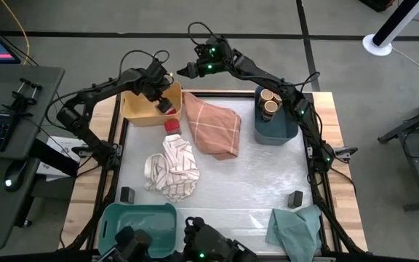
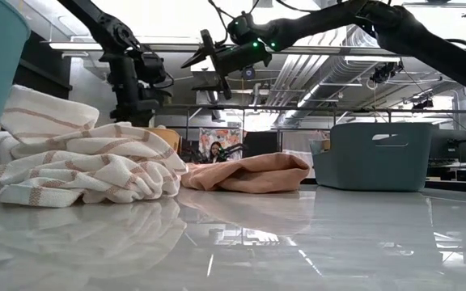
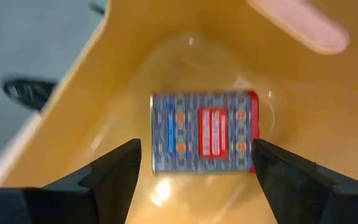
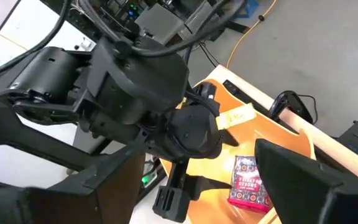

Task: Sort spices by type
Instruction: Put the right red seasoning can into the yellow bin

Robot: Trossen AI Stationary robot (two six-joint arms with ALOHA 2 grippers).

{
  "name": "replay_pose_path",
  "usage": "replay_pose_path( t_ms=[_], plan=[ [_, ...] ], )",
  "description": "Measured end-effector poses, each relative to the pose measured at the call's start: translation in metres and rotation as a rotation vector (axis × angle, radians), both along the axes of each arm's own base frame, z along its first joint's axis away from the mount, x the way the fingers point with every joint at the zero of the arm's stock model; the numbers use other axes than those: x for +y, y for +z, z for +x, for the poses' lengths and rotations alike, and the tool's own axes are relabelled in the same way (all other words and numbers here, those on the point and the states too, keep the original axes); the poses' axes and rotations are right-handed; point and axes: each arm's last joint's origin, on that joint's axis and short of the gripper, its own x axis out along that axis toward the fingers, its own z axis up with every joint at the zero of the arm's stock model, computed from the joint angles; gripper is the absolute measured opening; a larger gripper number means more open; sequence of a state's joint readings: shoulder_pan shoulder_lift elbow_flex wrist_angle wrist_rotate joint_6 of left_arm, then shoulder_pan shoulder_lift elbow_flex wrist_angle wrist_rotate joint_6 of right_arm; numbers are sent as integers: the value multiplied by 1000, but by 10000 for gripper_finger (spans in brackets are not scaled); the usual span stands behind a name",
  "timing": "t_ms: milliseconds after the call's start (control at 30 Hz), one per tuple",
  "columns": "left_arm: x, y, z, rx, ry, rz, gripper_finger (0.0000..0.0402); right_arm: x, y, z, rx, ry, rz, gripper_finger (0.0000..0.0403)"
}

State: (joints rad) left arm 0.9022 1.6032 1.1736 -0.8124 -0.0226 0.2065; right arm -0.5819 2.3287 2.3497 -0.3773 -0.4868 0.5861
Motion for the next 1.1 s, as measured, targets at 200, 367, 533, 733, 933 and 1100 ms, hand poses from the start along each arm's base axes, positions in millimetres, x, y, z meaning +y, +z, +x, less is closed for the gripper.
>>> replay_pose_path(
  t_ms=[200,367,533,733,933,1100],
  plan=[
    [-2,0,1,2,79,-8,295,0,1,0,-8,-28,53,298],
    [0,1,3,-35,117,-1,296,-1,1,1,-8,-78,88,298],
    [3,2,4,-101,231,-2,302,0,1,2,-13,-120,89,298],
    [2,2,0,-129,454,-63,328,-1,4,3,-40,-124,80,298],
    [-1,27,-1,-246,624,-62,331,-9,4,-2,-46,-138,77,298],
    [-18,34,-2,-270,886,74,331,-19,4,-9,-51,-129,86,298]
  ],
)
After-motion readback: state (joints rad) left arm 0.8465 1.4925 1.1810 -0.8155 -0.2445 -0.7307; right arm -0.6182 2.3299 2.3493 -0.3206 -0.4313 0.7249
